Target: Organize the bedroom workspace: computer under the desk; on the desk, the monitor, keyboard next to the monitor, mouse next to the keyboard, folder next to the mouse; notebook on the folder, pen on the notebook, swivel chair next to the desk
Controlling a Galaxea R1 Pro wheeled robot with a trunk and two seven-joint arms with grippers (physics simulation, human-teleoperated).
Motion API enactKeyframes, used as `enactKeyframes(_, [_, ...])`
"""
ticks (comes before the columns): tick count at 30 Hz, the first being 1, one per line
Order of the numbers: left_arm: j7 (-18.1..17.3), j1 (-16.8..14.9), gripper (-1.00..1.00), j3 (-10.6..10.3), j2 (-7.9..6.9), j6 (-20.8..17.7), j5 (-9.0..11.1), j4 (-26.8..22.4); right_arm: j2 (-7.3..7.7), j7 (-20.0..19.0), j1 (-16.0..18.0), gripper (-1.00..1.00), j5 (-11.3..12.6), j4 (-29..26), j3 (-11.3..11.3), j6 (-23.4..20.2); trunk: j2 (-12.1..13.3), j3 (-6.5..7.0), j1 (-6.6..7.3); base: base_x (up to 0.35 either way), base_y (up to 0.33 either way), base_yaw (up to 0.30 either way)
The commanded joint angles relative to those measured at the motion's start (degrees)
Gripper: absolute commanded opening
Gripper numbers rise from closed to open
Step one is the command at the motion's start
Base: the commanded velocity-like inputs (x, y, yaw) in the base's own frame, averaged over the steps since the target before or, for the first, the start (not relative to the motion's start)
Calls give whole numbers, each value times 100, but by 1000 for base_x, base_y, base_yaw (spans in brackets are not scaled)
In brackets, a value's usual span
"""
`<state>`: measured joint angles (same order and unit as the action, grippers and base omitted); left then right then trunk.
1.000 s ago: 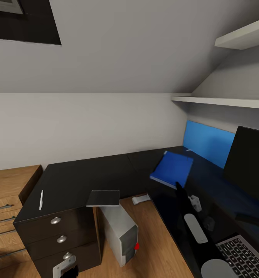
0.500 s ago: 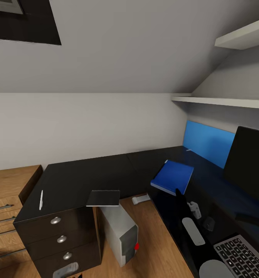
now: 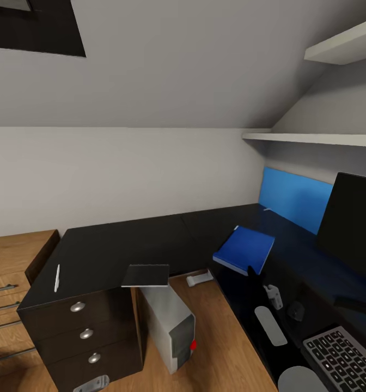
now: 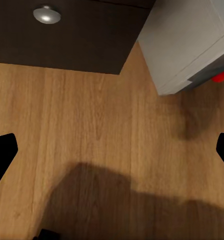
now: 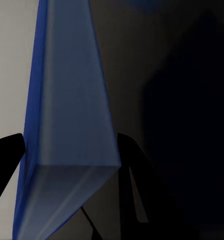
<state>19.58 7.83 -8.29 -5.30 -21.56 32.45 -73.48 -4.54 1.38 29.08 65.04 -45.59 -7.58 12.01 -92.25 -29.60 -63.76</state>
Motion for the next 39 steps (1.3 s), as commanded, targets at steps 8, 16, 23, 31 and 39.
enactKeyframes(8, [55,-1,100,-8,-8,2,60,10,5,29,1,-100,37,-13,-6,12,-3,-5,0,-153,0,0])
enactKeyframes(16, [55,-1,100,-6,-6,2,60,27,20,188,1,-100,25,-11,-17,12,-3,-5,0,-125,-28,0])
enactKeyframes(23, [55,-1,100,-6,-12,2,65,27,36,615,5,-100,7,-3,-22,188,-3,-5,0,-46,-34,0])
enactKeyframes(31, [55,-1,100,-6,-11,2,63,27,48,709,10,-100,-8,28,-23,384,-3,-5,0,-2,-1,0])
enactKeyframes(39, [47,-1,100,-6,-8,8,61,27,65,715,14,-100,-17,32,-24,399,-83,-41,-44,0,0,0])
